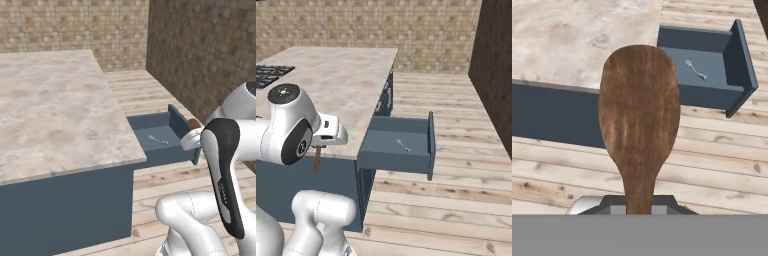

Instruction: Organize the utensils by type. Pick up the wooden spoons from the counter and place them in the open cabinet. Then pick up the metallic utensils from the counter and place them in the open drawer.

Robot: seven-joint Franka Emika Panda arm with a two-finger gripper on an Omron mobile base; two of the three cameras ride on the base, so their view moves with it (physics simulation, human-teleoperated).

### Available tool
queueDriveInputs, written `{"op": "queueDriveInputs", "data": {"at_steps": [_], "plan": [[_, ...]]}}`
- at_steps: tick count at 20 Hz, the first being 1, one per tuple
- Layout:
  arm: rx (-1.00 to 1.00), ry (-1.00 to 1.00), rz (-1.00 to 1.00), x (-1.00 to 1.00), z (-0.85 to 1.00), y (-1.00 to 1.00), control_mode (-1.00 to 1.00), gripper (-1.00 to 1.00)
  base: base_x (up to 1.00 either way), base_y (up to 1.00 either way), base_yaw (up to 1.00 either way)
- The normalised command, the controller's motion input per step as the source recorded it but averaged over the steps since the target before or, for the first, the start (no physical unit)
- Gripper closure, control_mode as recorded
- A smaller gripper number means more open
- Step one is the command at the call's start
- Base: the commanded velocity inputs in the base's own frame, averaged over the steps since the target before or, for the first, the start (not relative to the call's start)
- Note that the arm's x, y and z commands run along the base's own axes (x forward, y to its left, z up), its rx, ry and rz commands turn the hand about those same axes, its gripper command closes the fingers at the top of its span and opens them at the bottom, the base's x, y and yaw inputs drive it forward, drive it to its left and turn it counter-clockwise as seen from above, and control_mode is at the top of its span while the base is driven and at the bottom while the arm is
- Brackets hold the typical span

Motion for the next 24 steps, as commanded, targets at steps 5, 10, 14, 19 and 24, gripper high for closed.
{"op": "queueDriveInputs", "data": {"at_steps": [5,10,14,19,24], "plan": [[0.0,0.0,0.0,0.0,0.0,0.0,1.0,1.0,0.47,-0.37,0.0],[0.0,0.0,0.0,0.0,0.0,0.0,1.0,1.0,0.41,-0.23,0.0],[0.0,0.0,0.0,0.0,0.0,0.0,1.0,1.0,0.29,-0.19,0.0],[0.0,0.0,0.0,0.0,0.0,0.0,1.0,1.0,0.41,-0.2,0.0],[0.0,0.0,0.0,0.0,0.0,0.0,1.0,1.0,0.92,-0.18,-0.01]]}}
